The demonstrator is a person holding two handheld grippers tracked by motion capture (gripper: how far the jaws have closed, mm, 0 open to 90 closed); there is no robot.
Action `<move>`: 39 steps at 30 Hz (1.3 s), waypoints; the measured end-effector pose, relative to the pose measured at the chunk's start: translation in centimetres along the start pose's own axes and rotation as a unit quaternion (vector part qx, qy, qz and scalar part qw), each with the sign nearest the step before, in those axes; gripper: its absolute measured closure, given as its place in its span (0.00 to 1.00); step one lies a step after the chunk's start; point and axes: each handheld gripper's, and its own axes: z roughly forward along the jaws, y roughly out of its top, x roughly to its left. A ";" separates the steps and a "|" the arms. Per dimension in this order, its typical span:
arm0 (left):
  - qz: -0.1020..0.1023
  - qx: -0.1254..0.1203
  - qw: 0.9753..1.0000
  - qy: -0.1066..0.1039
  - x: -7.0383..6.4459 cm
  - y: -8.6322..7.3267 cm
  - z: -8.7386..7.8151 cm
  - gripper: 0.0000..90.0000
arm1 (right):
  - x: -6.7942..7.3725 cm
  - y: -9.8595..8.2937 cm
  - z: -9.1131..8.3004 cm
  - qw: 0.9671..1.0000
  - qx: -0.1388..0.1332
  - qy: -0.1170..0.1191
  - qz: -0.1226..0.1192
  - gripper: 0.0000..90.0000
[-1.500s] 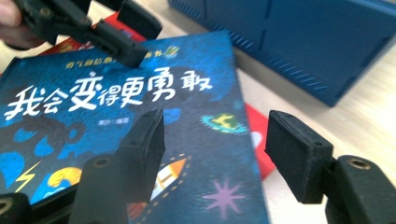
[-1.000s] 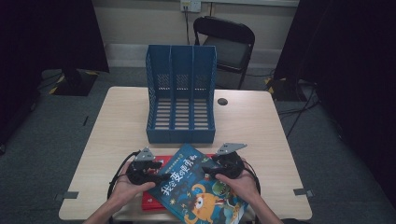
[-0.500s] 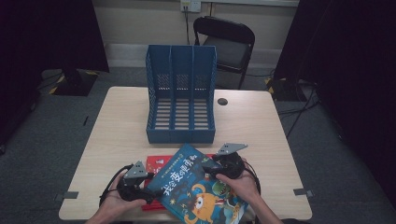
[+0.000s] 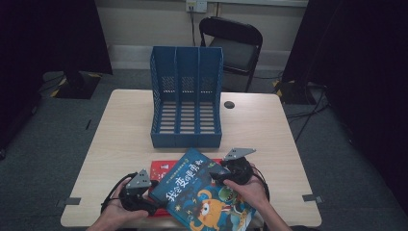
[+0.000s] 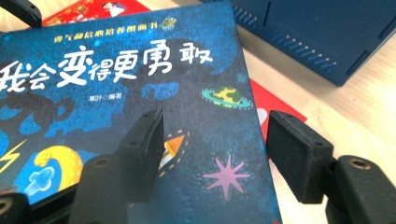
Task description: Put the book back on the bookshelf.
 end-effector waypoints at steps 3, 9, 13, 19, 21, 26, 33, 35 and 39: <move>0.003 0.000 1.000 0.000 0.0 0.0 0.0 0.20 | 0.1 0.0 -0.2 1.000 -0.002 0.001 -0.002 0.42; 0.000 -0.007 1.000 0.000 0.3 0.0 0.2 0.21 | -0.1 -0.1 -0.3 1.000 0.006 -0.005 -0.004 0.48; -0.024 -0.023 0.999 0.007 1.2 0.3 0.3 0.36 | -0.2 -0.2 -0.5 1.000 0.006 -0.005 -0.003 0.50; -0.025 -0.020 1.000 0.000 1.9 0.4 0.2 0.38 | -0.4 -0.4 -0.6 1.000 0.003 -0.002 -0.001 0.50; -0.019 -0.016 1.000 -0.006 1.8 0.0 -0.3 0.37 | -0.5 -0.4 -0.6 1.000 0.003 0.000 0.000 0.49; -0.013 -0.004 1.000 -0.004 1.6 -0.3 -0.8 0.34 | -0.4 -0.4 -0.6 1.000 0.004 0.001 0.002 0.48; 0.001 -0.002 1.000 0.002 1.3 -0.3 -0.7 0.30 | -0.5 -0.5 -0.7 1.000 0.004 0.002 0.002 0.47; 0.000 0.000 1.000 0.002 1.3 -0.2 -0.6 0.31 | -0.4 -0.5 -0.7 1.000 0.004 0.003 -0.001 0.47; -0.005 -0.002 1.000 0.008 1.3 -0.2 -0.6 0.34 | -0.4 -0.7 -0.9 1.000 0.005 0.001 0.001 0.47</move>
